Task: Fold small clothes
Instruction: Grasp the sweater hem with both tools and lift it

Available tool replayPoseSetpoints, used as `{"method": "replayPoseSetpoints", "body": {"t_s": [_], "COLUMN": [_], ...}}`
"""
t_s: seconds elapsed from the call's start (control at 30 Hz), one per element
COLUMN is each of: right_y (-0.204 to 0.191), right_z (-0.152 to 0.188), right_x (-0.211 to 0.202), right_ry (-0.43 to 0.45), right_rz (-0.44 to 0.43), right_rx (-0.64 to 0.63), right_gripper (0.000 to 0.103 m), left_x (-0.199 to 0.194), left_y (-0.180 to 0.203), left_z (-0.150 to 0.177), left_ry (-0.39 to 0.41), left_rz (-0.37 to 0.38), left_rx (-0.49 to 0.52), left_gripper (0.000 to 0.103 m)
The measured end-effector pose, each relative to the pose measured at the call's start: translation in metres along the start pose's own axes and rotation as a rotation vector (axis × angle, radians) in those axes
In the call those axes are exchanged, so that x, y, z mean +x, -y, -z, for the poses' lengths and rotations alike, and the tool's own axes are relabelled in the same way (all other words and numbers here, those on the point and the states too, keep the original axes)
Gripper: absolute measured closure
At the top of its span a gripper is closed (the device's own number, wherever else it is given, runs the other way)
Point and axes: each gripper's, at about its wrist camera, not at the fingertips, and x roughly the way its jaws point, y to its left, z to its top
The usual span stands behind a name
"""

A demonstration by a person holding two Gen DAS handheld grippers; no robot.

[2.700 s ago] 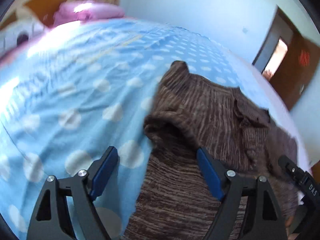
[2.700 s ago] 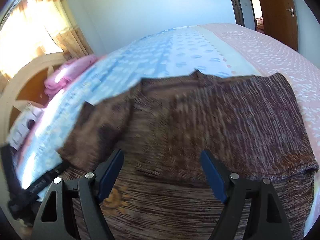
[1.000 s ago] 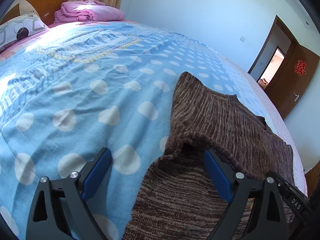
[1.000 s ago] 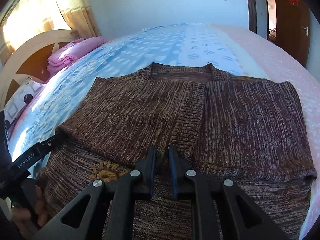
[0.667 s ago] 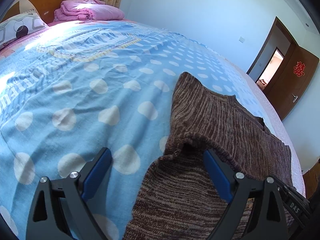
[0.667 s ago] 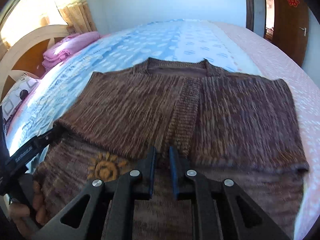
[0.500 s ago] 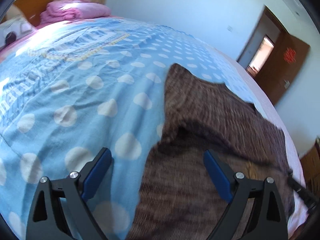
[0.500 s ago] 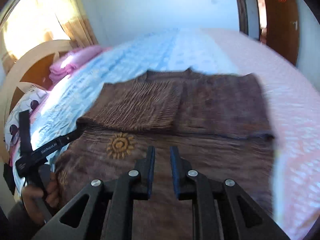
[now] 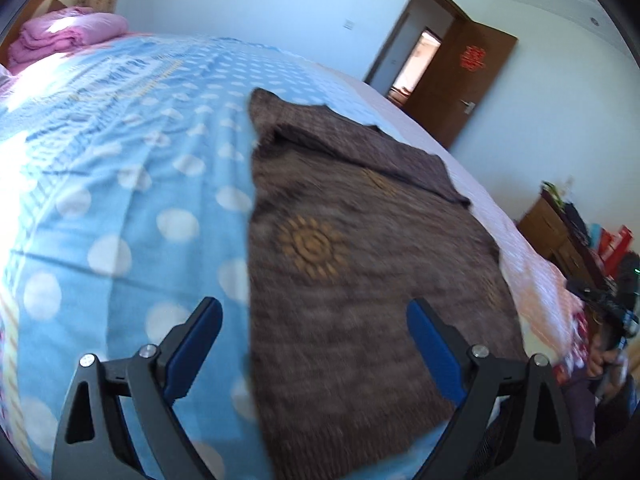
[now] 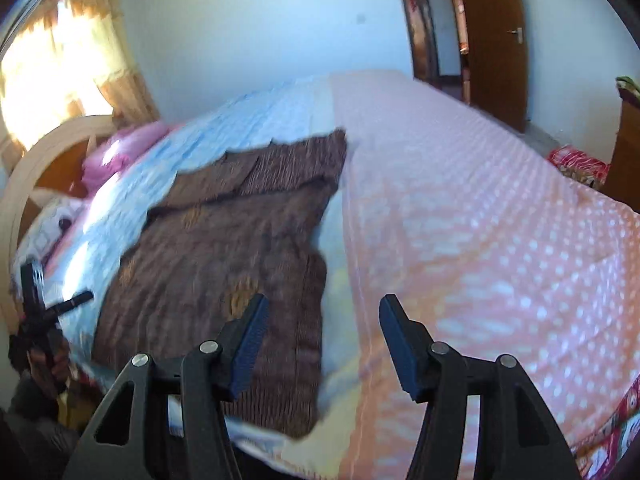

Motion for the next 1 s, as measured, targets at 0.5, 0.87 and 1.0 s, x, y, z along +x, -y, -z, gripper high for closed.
{"method": "replayPoseSetpoints", "body": {"t_s": [0.5, 0.87, 1.0], "right_y": [-0.044, -0.055, -0.039], "right_z": [0.054, 0.058, 0.055], "right_x": [0.066, 0.089, 0.08], "right_ry": [-0.234, -0.3, -0.306], "right_rz": [0.116, 0.087, 0.025], "right_rx": [-0.135, -0.165, -0.085], "right_gripper": [0.041, 0.073, 0.087], "left_x": [-0.012, -0.006, 0.001], "left_y": [0.009, 0.011, 0.003], "left_z": [0.06, 0.063, 0.067], "left_ry": [-0.084, -0.098, -0.159], "left_rz": [-0.037, -0.078, -0.022], "left_rx": [0.018, 0.002, -0.061], "left_gripper": [0.009, 0.052, 0.092]}}
